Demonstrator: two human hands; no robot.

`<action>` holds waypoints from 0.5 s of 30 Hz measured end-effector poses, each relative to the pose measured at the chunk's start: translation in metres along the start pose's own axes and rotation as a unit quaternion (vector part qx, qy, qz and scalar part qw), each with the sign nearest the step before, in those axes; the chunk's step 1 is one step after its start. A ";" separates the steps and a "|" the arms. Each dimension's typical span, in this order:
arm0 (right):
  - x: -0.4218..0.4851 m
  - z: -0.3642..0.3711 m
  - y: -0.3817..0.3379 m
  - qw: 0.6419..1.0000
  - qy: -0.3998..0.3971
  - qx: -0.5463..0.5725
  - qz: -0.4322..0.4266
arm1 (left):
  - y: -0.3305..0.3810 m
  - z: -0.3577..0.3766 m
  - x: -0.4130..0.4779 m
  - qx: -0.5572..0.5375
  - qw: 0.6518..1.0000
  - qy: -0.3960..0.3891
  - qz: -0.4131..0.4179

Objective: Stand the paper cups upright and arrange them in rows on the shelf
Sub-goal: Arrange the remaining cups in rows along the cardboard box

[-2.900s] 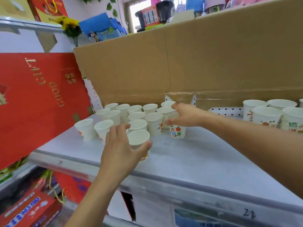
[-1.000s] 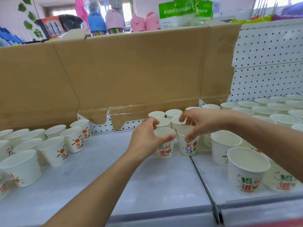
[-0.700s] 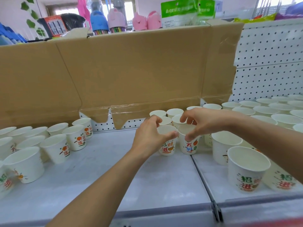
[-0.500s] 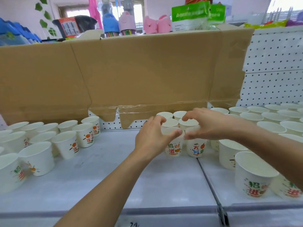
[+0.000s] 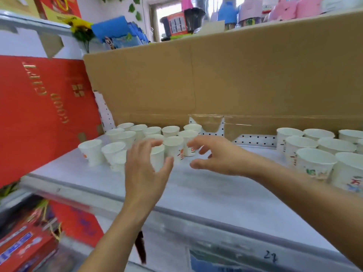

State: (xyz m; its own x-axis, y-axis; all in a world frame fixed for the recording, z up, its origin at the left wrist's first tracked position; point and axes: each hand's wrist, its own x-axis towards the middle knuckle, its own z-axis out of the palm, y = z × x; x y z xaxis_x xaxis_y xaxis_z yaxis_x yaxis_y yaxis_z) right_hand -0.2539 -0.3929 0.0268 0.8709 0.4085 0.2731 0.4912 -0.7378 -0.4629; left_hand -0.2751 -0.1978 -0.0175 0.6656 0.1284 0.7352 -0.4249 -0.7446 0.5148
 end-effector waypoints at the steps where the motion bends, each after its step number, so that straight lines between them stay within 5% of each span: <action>1: 0.013 0.009 -0.009 1.000 -0.002 0.016 -0.005 | -0.016 -0.013 0.004 0.016 0.999 0.026 -0.024; 6: 0.068 0.040 -0.049 0.999 -0.034 -0.033 0.026 | -0.071 -0.051 0.022 0.008 0.987 -0.003 -0.163; 15: 0.108 0.061 -0.065 0.995 -0.053 -0.058 0.065 | -0.095 -0.042 0.046 0.010 0.975 -0.142 -0.169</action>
State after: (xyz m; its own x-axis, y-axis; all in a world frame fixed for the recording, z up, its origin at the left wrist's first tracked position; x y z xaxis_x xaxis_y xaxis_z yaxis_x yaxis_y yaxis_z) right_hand -0.1908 -0.2683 0.0346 0.9261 0.3558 0.1252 0.3758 -0.8419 -0.3872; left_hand -0.2299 -0.0939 -0.0135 0.9098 0.1844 0.3720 -0.1418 -0.7041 0.6958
